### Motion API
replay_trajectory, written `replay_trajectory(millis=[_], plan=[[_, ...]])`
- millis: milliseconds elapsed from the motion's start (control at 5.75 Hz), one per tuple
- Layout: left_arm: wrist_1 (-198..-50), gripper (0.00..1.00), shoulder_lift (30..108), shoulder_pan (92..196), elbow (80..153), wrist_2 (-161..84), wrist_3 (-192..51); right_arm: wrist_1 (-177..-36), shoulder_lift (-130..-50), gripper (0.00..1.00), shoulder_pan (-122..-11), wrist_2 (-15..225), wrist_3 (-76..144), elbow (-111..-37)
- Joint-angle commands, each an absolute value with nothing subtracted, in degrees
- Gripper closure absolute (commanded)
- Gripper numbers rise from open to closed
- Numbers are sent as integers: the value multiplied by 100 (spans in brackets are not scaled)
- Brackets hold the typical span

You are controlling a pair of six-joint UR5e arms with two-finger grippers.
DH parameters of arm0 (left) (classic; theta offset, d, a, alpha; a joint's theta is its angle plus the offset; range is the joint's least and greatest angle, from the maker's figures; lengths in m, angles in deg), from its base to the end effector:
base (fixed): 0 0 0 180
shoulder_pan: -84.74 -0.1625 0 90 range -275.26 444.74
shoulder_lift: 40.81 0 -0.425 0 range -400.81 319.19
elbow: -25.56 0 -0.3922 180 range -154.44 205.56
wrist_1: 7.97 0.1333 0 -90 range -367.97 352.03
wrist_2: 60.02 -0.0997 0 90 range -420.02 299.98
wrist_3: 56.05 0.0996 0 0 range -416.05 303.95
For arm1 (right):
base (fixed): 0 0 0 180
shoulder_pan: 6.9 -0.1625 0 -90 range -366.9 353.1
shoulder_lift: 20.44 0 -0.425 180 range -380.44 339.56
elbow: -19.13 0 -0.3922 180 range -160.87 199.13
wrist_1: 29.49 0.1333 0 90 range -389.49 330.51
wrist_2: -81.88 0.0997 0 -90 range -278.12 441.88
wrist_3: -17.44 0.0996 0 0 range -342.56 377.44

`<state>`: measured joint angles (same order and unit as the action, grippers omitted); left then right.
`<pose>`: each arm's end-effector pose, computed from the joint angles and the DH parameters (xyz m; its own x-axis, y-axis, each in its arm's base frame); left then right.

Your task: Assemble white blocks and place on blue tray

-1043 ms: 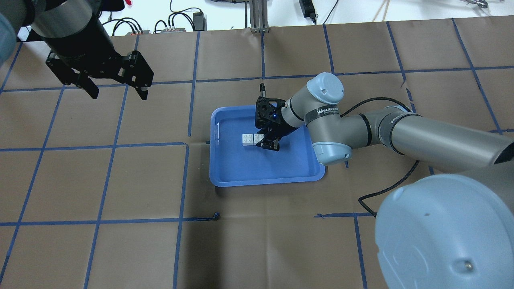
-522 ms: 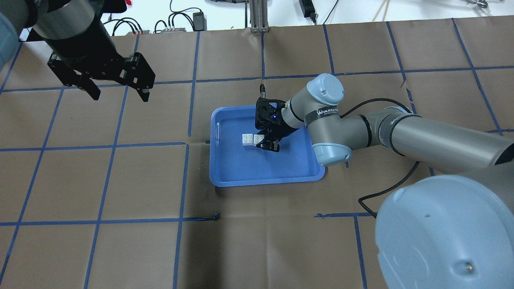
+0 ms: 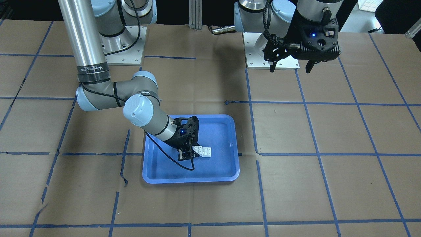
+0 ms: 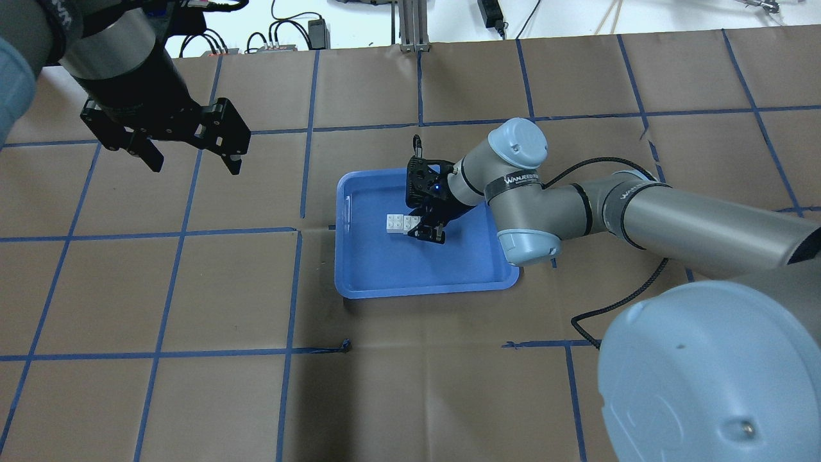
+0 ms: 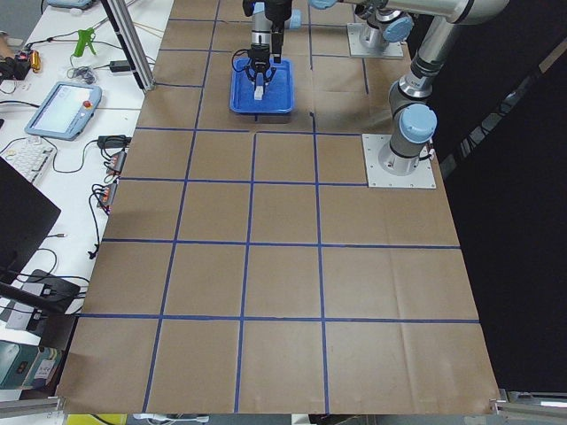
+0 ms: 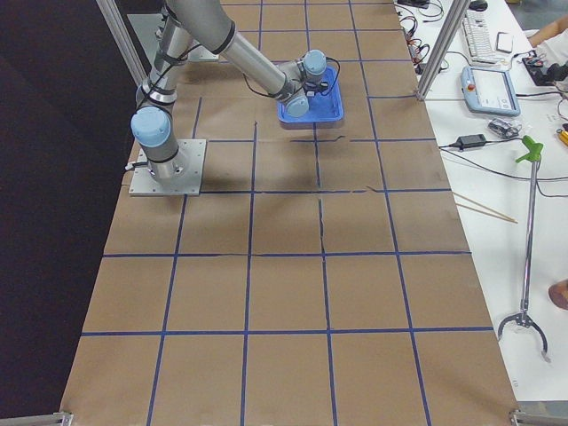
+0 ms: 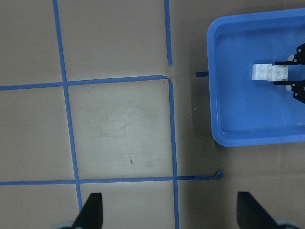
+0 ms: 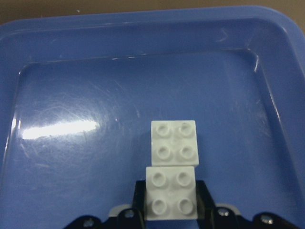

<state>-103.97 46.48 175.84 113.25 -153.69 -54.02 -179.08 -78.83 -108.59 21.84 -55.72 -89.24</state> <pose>-0.1359 -0.4661 0.5203 -0.9964 0.0557 -0.0634 0.0545 0.9983 0.0194 0.2983 -0.5384 0.1557 -0.0497 -0.9986 0.0171 -0.8537 0.0336 -0.5196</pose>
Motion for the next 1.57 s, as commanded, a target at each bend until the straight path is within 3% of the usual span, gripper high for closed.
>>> replay_trajectory(millis=[0,1217,1391], plan=[[-10404,1,4646,17589,11337,-15371,-5402,-17917,-7880,69,-10868,2194,-5560,-8924],[-10404,1,4646,17597,11354,-15371,-5402,-17969,-7871,67,-10868,2194,-5419,-8915],[-10413,1,4637,17597,11354,-15371,-5402,-17969,-7871,56,-10868,2212,-5419,-8915]])
